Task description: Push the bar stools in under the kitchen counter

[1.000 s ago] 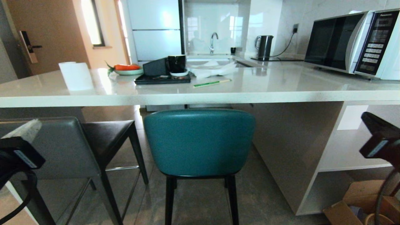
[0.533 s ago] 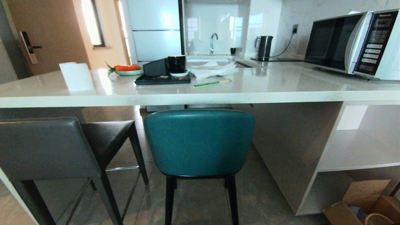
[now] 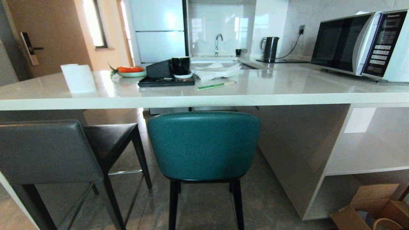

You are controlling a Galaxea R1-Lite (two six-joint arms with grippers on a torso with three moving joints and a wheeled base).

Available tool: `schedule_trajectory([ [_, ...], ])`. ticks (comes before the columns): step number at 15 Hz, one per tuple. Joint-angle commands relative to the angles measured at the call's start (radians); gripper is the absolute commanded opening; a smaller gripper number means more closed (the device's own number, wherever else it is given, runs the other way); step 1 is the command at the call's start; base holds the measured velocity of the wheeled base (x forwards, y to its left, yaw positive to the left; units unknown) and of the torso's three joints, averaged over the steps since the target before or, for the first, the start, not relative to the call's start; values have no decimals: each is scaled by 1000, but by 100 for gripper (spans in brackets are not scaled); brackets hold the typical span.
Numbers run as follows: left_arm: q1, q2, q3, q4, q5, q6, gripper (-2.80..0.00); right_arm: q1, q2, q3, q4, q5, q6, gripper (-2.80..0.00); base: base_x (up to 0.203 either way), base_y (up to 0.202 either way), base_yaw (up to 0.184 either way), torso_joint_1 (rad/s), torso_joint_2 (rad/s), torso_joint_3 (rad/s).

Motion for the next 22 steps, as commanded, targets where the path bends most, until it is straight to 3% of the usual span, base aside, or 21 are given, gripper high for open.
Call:
schedule_trajectory([
  [1, 5, -67, 39, 12, -3, 1, -280, 1, -47, 42, -1, 13, -2, -280, 0, 0, 0, 0, 0, 0],
  [6, 6, -189, 165, 78, -45, 0, -280, 0, -46, 264, -158, 79, -5, -280, 0, 0, 0, 0, 0, 0],
  [12, 6, -190, 314, 77, -49, -3, -280, 1, -46, 278, -119, 127, 10, -280, 0, 0, 0, 0, 0, 0],
  [14, 6, -190, 355, 20, -73, -23, -280, -1, -45, 278, -144, 128, 38, -280, 0, 0, 0, 0, 0, 0],
  [17, 6, -190, 379, -27, -156, -60, -280, 0, -46, 278, -105, 161, 65, -280, 0, 0, 0, 0, 0, 0],
  [22, 6, -190, 373, -10, -162, -54, -280, 0, -46, 278, 81, 204, 88, -280, 0, 0, 0, 0, 0, 0],
])
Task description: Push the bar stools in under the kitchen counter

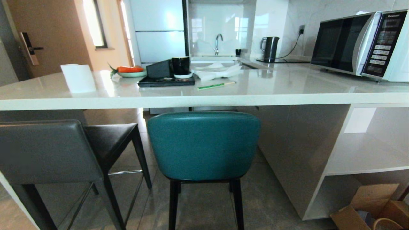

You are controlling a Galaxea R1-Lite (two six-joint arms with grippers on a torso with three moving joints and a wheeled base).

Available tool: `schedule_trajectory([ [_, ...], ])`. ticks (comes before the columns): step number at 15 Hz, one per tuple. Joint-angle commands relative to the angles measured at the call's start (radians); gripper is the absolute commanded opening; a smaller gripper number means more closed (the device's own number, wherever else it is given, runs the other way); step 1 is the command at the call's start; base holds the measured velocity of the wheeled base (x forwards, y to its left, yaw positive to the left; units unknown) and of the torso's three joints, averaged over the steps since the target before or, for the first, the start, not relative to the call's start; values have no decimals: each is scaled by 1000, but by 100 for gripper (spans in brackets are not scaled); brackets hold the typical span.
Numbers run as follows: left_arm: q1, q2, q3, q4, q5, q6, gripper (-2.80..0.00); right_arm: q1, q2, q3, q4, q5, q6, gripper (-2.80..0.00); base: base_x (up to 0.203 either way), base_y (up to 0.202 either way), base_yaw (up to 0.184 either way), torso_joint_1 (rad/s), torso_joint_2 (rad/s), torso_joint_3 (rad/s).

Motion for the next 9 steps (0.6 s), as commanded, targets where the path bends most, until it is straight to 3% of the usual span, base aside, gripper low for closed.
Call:
schedule_trajectory([
  [1, 0, 0, -2, 5, 1, -1, -280, 1, 6, 9, 20, 31, 7, -280, 0, 0, 0, 0, 0, 0],
  [6, 0, 0, -5, 8, -29, 26, -280, 0, 6, -5, -80, 43, -4, -280, 0, 0, 0, 0, 0, 0],
  [9, 0, 0, -5, 8, -27, 23, -280, 0, 6, -152, -64, -3, -7, -280, 0, 0, 0, 0, 0, 0],
])
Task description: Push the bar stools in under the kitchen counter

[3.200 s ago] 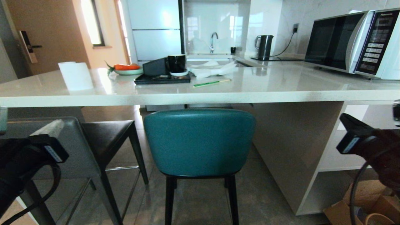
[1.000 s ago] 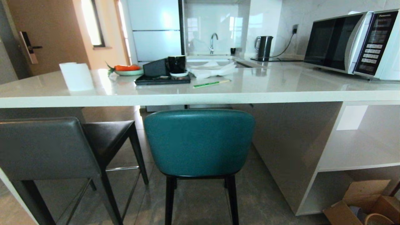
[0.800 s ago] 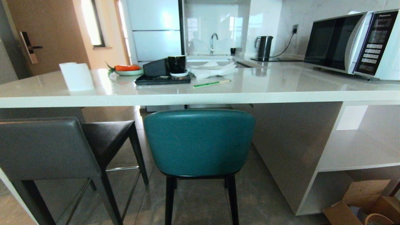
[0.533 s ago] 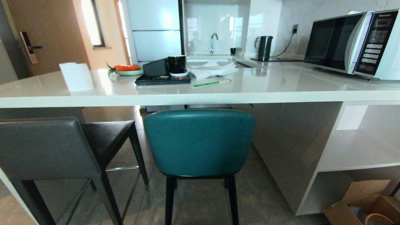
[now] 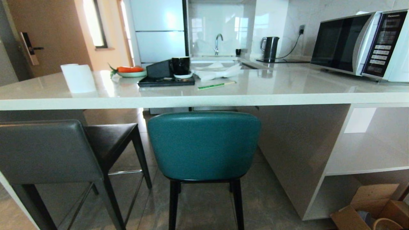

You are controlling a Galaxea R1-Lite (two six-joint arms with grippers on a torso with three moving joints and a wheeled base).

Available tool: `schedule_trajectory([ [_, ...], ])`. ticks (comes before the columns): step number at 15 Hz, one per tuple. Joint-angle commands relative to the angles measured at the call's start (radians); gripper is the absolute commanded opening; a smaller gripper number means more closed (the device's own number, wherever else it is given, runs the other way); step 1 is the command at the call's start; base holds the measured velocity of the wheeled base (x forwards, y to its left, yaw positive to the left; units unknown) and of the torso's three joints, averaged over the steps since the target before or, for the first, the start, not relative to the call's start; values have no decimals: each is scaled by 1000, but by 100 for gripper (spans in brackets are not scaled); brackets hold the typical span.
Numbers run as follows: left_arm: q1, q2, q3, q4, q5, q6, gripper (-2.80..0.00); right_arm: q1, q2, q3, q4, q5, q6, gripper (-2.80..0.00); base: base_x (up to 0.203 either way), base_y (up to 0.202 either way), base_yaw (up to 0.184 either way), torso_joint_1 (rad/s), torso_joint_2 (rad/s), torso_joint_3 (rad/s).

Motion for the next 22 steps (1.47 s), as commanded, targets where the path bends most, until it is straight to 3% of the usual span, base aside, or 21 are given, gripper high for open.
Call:
schedule_trajectory([
  [1, 0, 0, 2, 0, 6, -5, -280, 0, 6, -116, 41, -8, -1, -280, 0, 0, 0, 0, 0, 0],
  [4, 0, 0, 2, 0, 10, -21, -280, 1, 5, -231, 168, -10, 0, -280, 0, 0, 0, 0, 0, 0],
  [6, 0, 1, 2, 0, 11, -21, -280, 1, 5, -121, 140, -11, -1, -280, 0, 0, 0, 0, 0, 0],
  [9, 1, 0, 2, -2, 12, -20, -280, 1, 5, 77, -25, -23, -15, -280, 0, 0, 0, 0, 0, 0],
  [11, 0, 0, 0, -2, 6, -15, -280, 0, 6, 115, -83, -33, -87, -280, 0, 0, 0, 0, 0, 0],
  [16, 1, 1, 0, -2, 5, -3, -280, 1, 5, 124, -33, 2, -106, -280, 0, 0, 0, 0, 0, 0],
  [17, 0, 0, 0, -2, 5, -4, -280, 1, 4, 124, 3, -50, -123, -280, 0, 0, 0, 0, 0, 0],
  [19, 0, 0, 2, -2, 7, -4, -280, 1, 4, 122, 36, -254, -138, -280, 0, 0, 0, 0, 0, 0],
  [20, 1, 0, 2, -2, 7, -6, -280, 1, 4, 116, 39, -303, -150, -280, 0, 0, 0, 0, 0, 0],
  [22, 0, 0, 2, -2, 5, -4, -280, -7, 5, 46, 65, -321, -177, -280, 0, 0, 0, 0, 0, 0],
])
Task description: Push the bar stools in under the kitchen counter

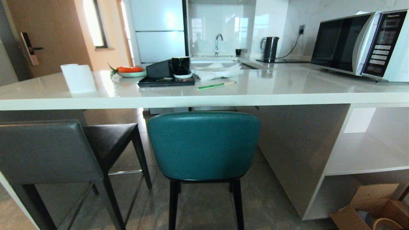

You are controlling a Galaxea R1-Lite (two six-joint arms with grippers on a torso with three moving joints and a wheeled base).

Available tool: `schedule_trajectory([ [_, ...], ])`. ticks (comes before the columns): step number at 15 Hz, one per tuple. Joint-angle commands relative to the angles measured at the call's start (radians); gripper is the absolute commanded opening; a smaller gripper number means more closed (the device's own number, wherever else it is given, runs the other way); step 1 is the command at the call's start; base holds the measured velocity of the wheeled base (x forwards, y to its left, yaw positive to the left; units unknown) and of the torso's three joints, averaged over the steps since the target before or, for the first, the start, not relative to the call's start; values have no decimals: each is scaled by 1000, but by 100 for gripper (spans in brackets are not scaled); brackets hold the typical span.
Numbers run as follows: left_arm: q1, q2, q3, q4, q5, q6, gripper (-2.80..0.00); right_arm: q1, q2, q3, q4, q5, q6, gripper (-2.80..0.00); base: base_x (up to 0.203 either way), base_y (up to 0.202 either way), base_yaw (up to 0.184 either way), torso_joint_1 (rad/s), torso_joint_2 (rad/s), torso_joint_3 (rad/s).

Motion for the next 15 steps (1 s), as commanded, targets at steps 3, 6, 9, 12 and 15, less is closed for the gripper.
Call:
schedule_trajectory([
  [3, -1, 0, 0, 0, 0, -2, -280, -73, -4, -100, 74, 10, -43, -280, 0, 0, 0, 0, 0, 0],
  [6, 0, 0, 0, 0, 0, -2, -280, -142, -129, -96, 140, 32, -71, -280, 0, 0, 0, 0, 0, 0],
  [9, -1, 0, 0, -3, -2, -2, -280, -146, -269, -7, 164, 304, -62, -280, 0, 0, 0, 0, 0, 0],
  [12, 1, 0, 1, -6, -2, 7, -280, -146, -275, 35, 169, 499, -6, -280, 0, 0, 0, 0, 0, 0],
  [15, 1, 0, 1, -7, -26, 64, -280, -146, -274, 58, 160, 470, 100, -280, 0, 0, 0, 0, 0, 0],
])
